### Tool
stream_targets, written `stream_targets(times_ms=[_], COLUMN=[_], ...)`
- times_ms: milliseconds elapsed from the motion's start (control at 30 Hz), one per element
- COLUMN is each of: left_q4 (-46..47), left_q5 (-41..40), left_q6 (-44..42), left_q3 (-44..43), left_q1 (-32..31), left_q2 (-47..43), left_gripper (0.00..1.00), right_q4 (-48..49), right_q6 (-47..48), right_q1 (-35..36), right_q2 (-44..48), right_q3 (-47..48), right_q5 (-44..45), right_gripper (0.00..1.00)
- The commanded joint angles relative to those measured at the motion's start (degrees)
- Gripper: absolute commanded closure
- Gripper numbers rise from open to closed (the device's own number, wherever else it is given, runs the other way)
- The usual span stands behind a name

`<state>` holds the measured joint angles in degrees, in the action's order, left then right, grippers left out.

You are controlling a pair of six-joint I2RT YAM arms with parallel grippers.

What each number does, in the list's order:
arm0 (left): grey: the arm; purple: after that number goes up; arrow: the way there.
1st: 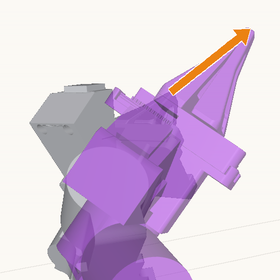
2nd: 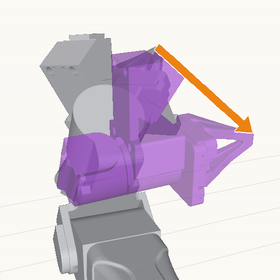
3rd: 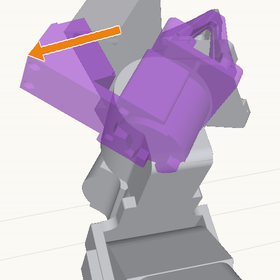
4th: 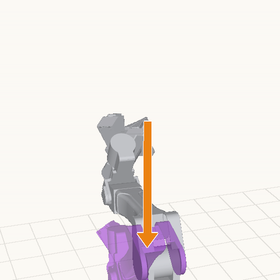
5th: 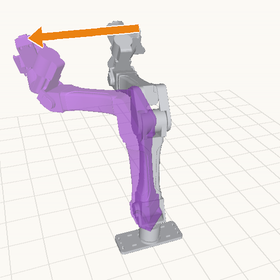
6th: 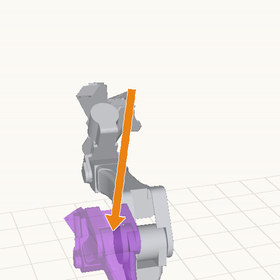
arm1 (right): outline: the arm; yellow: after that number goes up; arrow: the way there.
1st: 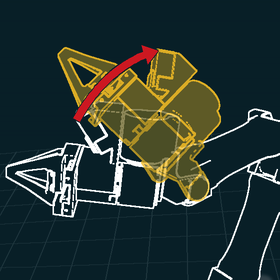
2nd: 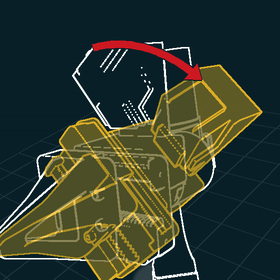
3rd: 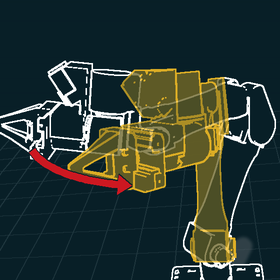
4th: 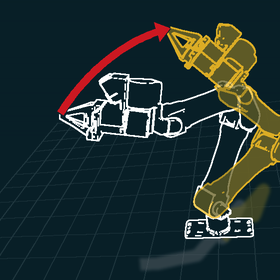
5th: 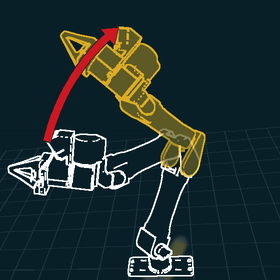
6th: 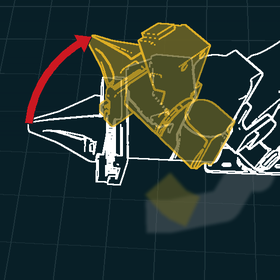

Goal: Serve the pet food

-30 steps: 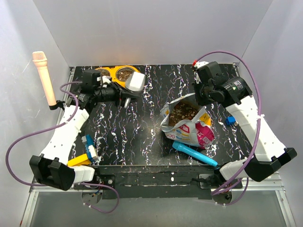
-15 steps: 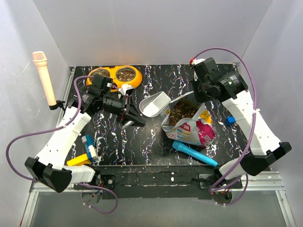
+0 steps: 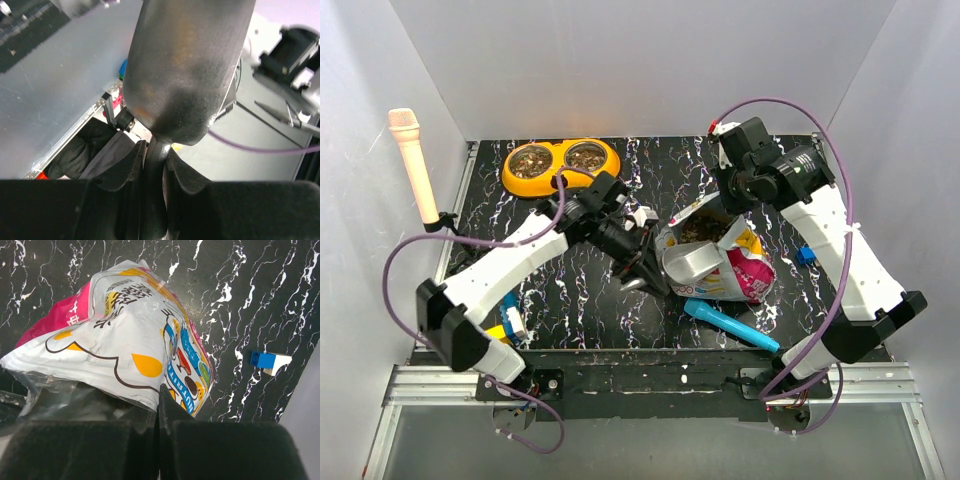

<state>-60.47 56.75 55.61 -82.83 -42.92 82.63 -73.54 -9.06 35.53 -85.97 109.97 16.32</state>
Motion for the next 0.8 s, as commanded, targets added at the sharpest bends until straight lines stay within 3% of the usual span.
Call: stream_targets(times_ms=[0,133,367,600,767], left_q4=[3.5,2.7,-9.0,-9.8,-28.1], left_q5=[-4.6,-5.9,-11.6,-18.0,-33.8], left_q6=[-0.9,-3.2,-9.6,-10.5,-14.3], left_q3=[-7.0,-9.8,-11.5,-25.3,-34.2], left_q1=[0.3,0.8,2.8,-1.7,-3.2], left_q2=[4.2,3.1,1.7,15.9,24.5], left_gripper=[1.0,1.0,1.0,1.0,1.0], right_q4=[17.6,17.8,18.9,19.4,19.0], right_q6=[-0.3,0.4,1.9,0.1,-1.0], right_q1=[1.2,1.2,1.2,1.2,1.2], right_q2=[8.2,10.3,10.8,10.9,12.1], right_q3=[2.3,-0.5,-1.8,-1.7,-0.9], right_q5=[-1.1,-0.8,-1.3,-4.3,-5.3], right_gripper=[0.99,0.99,0.99,0.99,0.99])
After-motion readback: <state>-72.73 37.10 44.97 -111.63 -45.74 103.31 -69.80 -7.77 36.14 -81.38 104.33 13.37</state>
